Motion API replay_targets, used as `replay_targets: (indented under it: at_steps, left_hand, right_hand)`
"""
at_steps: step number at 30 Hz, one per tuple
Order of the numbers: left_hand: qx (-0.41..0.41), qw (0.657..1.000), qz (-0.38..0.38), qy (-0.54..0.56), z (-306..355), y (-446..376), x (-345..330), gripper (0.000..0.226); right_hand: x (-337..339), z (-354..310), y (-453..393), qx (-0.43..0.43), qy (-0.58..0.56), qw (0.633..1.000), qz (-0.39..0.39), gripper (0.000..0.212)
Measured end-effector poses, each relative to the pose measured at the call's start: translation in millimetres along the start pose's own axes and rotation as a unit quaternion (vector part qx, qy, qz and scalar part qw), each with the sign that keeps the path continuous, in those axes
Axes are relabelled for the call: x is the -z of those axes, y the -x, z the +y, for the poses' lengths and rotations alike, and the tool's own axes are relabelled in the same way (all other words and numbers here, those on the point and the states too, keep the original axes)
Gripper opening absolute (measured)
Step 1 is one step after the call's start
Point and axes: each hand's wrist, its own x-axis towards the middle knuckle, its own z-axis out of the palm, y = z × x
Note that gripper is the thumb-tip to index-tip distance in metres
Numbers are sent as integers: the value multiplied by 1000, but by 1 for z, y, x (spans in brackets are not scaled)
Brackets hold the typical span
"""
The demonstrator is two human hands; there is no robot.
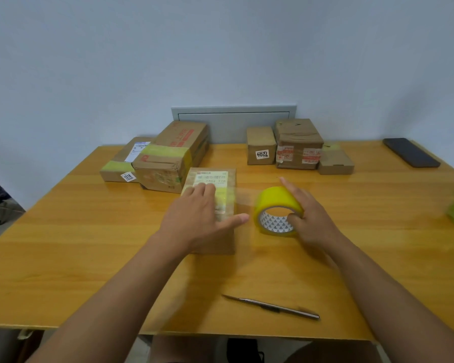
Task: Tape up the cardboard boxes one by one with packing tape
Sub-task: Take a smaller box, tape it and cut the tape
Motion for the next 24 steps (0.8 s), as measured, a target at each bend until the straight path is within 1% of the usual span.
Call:
replay_targets:
  at_steps: [2,3,5,7,8,10,12,18,20,24]
  left_hand:
    - [4,999,-25,-26,6,-8,7,106]
    - [8,998,-39,-42,10,-12,9,104]
    - [-6,997,-45,-59,18,-17,7,89]
    - [-51,997,-49,-22,22,-19,-2,71]
    - [-66,996,-61,9,21,-20,-6,67]
    - [-88,992,-84,41,15,-24,-11,65]
    - [-102,989,-103,27,12,-26,-14,62]
    - [-58,990,-130,26,13,-22,-12,61]
    - [-50,990,-132,30,11,-18,-10,60]
    - [-38,990,-133,32,9,-14,-8,60]
  right_hand:
    - [-4,2,1,-5,-6,1000,15,88]
    - [-6,3,2,-10,-10,1000,24,88]
    - [-9,7,3,-30,-12,999,37,86]
    - [-11,12,5,-51,-19,998,44,84]
    - [-13,13,6,-60,-26,997,45,82]
    - [-15,14,8,-77,-33,996,44,81]
    - [-16,13,9,-92,-34,994,48,80]
    - [-10,8,9,-113,-18,992,50,80]
    - [-3,6,5,-108,4,991,81,78]
    - [15,12,3,-52,102,984,139,69]
